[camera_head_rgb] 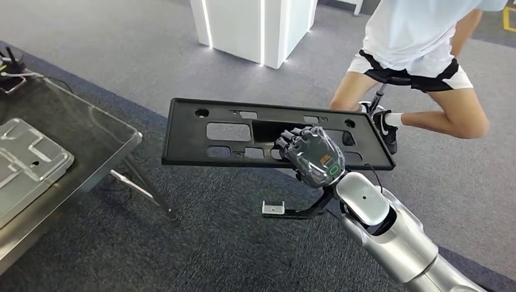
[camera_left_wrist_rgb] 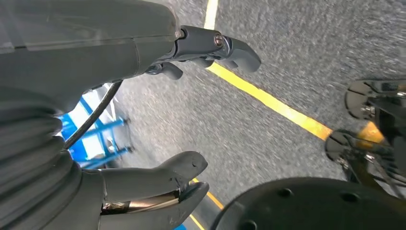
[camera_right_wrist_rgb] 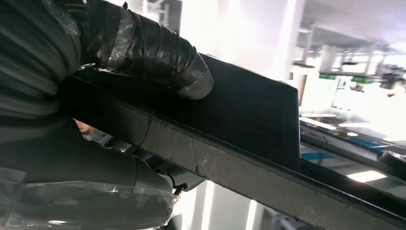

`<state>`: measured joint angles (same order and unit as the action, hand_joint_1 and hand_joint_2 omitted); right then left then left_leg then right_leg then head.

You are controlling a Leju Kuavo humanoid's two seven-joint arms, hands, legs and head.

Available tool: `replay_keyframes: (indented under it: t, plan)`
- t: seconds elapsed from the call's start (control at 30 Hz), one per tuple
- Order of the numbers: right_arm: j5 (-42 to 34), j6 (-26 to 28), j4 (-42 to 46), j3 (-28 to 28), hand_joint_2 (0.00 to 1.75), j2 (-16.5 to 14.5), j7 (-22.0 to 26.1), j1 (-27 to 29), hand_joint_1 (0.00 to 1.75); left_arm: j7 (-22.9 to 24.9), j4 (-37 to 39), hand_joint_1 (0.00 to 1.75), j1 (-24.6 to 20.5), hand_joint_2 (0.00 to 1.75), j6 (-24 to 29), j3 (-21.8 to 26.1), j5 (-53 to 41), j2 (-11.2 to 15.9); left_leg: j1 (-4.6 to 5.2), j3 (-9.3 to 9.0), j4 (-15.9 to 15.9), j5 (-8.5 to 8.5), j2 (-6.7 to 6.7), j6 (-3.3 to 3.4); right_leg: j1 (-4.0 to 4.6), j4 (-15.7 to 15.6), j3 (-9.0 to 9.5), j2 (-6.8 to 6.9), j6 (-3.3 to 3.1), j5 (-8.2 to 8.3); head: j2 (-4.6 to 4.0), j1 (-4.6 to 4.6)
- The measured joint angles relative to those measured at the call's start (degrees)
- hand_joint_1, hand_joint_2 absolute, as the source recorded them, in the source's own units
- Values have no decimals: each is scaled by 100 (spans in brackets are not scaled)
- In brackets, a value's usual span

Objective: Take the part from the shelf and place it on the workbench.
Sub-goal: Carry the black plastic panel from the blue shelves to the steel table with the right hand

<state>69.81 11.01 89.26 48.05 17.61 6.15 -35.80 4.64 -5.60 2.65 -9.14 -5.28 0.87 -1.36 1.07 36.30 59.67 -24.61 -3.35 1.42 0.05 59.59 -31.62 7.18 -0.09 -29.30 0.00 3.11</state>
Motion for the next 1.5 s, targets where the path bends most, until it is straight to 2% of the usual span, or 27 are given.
replay_keyframes:
  t: [0.07,0.13,0.2,0.23,0.27,0.3,0.33,0.4,0.43,0.5,0.57,0.63,0.7,0.77,0.8,0.87,0.93,1.0,1.07,1.13,1.2,1.27,1.3,1.33,1.37,1.43,1.5]
  plan:
    - [-14,-27,0,9,175,-20,1,-17,175,-1,0,0,11,175,-1,-2,0,-4,-18,-40,-73,26,146,67,-14,-4,45,10,58,-35,0,-2]
    - [-42,-77,-2,10,175,-32,-1,-65,175,-10,0,0,8,175,-2,-5,8,-13,-56,-116,-168,65,268,131,-38,277,-61,-326,103,-205,0,-6]
    - [-85,-143,-12,10,175,-20,-4,-110,175,-35,0,0,-17,175,-1,-8,24,-19,-67,-139,-186,69,395,167,-60,983,-445,-660,124,-515,0,-8]
    - [-108,-176,-17,10,175,-10,-5,-121,175,-49,0,0,-31,175,0,-9,32,-22,-67,-139,-177,62,475,175,-62,1330,-655,-702,134,-620,0,-8]
    - [-129,-201,-23,10,175,0,-5,-124,175,-63,0,0,-38,175,0,-10,38,-27,-68,-141,-162,53,564,179,-66,1532,-803,-712,143,-623,0,-8]
    - [-145,-221,-27,10,175,11,-6,-132,175,-73,0,0,-38,175,0,-12,45,-33,-70,-144,-141,41,656,175,-73,1523,-851,-717,149,-505,0,-8]
    - [-155,-239,-28,10,175,19,-5,-148,175,-79,0,0,-35,175,0,-15,55,-42,-73,-149,-115,24,749,166,-82,1307,-796,-735,150,-291,0,-8]
    - [-169,-266,-28,10,175,33,-5,-199,175,-91,0,0,-24,175,0,-24,76,-55,-74,-137,-41,-24,914,124,-116,594,-536,-941,147,137,0,-8]
    - [-174,-272,-26,10,175,37,-4,-223,175,-96,0,0,-23,175,0,-28,84,-58,-75,-114,-3,-43,982,99,-135,320,-431,-1065,143,238,0,-6]
    - [-186,-278,-22,14,175,38,-1,-248,175,-103,0,0,-16,175,0,-31,91,-59,-96,-53,32,-50,1111,33,-134,125,-352,-1181,126,226,0,-5]
    - [-194,-282,-18,20,175,36,1,-273,175,-103,0,0,-3,175,0,-32,94,-58,-124,-13,30,-45,1185,-31,-125,65,-312,-1037,74,229,0,-6]
    - [-199,-284,-11,24,175,33,0,-304,175,-103,0,0,2,175,0,-33,94,-62,-112,94,255,-174,900,-91,-132,-5,-247,-874,0,239,0,1]
    - [-201,-286,-10,24,175,33,-1,-316,175,-104,0,0,-4,175,0,-34,94,-66,-119,399,882,-476,510,-141,-117,-38,-201,-713,-44,224,0,7]
    - [-201,-287,-14,29,175,34,0,-312,175,-106,0,0,-11,175,0,-34,94,-69,-153,723,1468,-664,387,-175,-104,-38,-176,-540,-50,192,0,8]
    - [-201,-288,-15,35,175,34,1,-308,175,-107,0,0,-10,175,1,-34,94,-71,-165,759,1508,-612,368,-184,-101,-37,-160,-453,-45,173,0,8]
    - [-201,-288,-15,46,175,34,1,-308,175,-108,0,0,-4,175,3,-34,94,-72,-175,496,963,-244,279,-180,-100,-37,-102,-288,-20,125,0,8]
    - [-201,-293,-14,48,175,34,1,-316,175,-108,0,0,-1,175,2,-34,97,-72,-125,130,253,11,45,-137,-76,-37,-45,-154,26,73,0,7]
    - [-191,-318,-14,55,175,21,1,-329,175,-105,0,0,-2,175,-49,-34,122,-75,-68,20,8,12,-37,-67,-44,-47,-8,-35,82,33,0,4]
    - [-163,-364,-18,70,175,-36,-5,-348,175,-92,0,0,5,175,-142,-34,160,-80,-75,13,-26,13,109,8,-38,-61,34,57,142,-3,0,3]
    - [-130,-409,-34,97,175,-137,-28,-381,175,-79,0,0,5,175,-184,-33,192,-92,-103,-37,-77,27,238,75,-64,124,-13,-184,189,-138,0,-1]
    - [-100,-459,-67,141,175,-250,-75,-408,175,-83,0,0,-14,175,-167,-32,214,-99,-114,-71,-101,30,362,126,-87,759,-326,-563,203,-448,0,-5]
    - [-61,-500,-123,219,175,-357,-135,-410,175,-104,0,0,-30,175,-142,-32,220,-98,-106,-85,-97,19,527,150,-84,1458,-742,-682,201,-662,0,-6]
    - [-39,-507,-156,261,175,-400,-166,-406,175,-121,0,0,-30,175,-134,-32,221,-98,-103,-95,-93,13,622,153,-82,1575,-851,-694,195,-612,0,-6]
    - [-19,-504,-189,296,175,-443,-198,-404,175,-138,0,0,-24,175,-128,-32,223,-98,-101,-109,-88,6,722,150,-81,1476,-859,-709,182,-449,0,-7]
    - [-3,-498,-217,321,175,-481,-227,-405,175,-156,0,0,-16,175,-125,-32,228,-98,-102,-126,-81,-4,814,141,-80,1170,-764,-753,161,-201,0,-7]
    - [9,-466,-262,361,175,-541,-270,-409,175,-183,2,0,0,175,-132,-32,246,-100,-108,-136,-53,-30,981,110,-94,427,-485,-1002,108,192,0,-6]
    - [11,-414,-295,400,175,-584,-287,-406,175,-192,11,0,8,175,-163,-32,268,-98,-132,-93,-38,-35,1127,55,-96,57,-335,-1172,74,270,0,-7]
